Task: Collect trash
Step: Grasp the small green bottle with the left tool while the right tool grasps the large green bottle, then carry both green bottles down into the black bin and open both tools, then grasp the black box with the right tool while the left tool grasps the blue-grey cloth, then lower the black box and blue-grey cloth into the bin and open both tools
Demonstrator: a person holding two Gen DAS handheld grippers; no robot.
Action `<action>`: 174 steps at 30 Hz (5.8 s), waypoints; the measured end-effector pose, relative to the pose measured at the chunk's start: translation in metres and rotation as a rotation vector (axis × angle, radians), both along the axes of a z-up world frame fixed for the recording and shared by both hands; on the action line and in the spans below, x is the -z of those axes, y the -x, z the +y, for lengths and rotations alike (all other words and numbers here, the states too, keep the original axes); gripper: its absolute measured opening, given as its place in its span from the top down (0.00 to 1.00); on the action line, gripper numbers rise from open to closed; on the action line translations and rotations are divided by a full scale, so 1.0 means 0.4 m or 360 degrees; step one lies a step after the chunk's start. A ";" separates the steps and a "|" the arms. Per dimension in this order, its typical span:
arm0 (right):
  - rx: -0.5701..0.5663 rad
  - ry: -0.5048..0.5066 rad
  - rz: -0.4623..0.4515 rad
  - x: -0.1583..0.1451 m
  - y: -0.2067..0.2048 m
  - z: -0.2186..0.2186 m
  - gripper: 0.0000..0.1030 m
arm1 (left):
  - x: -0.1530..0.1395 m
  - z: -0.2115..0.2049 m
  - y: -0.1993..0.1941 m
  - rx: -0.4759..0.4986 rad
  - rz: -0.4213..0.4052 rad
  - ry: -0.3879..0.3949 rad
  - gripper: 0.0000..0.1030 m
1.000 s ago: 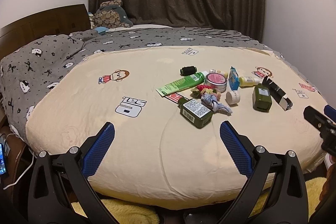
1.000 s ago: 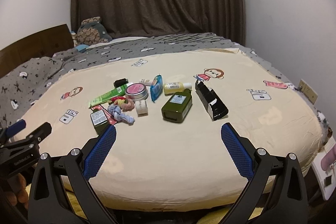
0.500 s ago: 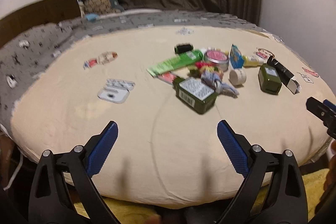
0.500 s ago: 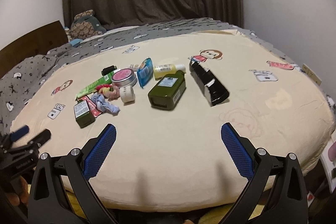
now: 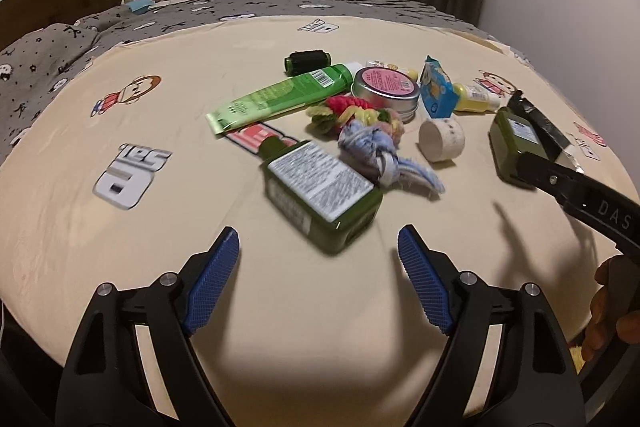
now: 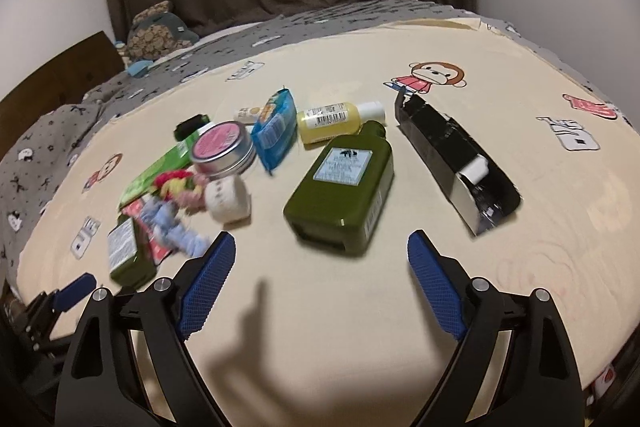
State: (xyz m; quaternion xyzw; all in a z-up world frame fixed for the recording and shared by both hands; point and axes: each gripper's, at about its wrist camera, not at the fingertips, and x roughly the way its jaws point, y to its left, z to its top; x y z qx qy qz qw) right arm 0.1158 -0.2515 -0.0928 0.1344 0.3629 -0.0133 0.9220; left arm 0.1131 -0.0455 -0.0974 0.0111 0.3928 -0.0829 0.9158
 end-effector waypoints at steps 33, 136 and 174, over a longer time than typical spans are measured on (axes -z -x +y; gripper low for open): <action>-0.0196 0.0208 0.0085 0.021 0.097 0.012 0.49 | 0.018 0.029 0.030 0.0038 -0.0012 -0.0041 0.38; 0.0029 0.0337 0.0046 -0.036 -0.048 -0.197 0.23 | -0.013 -0.058 -0.068 0.0093 -0.0044 -0.0094 0.19; -0.0311 0.0483 -0.0246 -0.182 0.305 -0.013 0.65 | -0.140 -0.021 0.198 0.0240 -0.0200 0.0023 0.72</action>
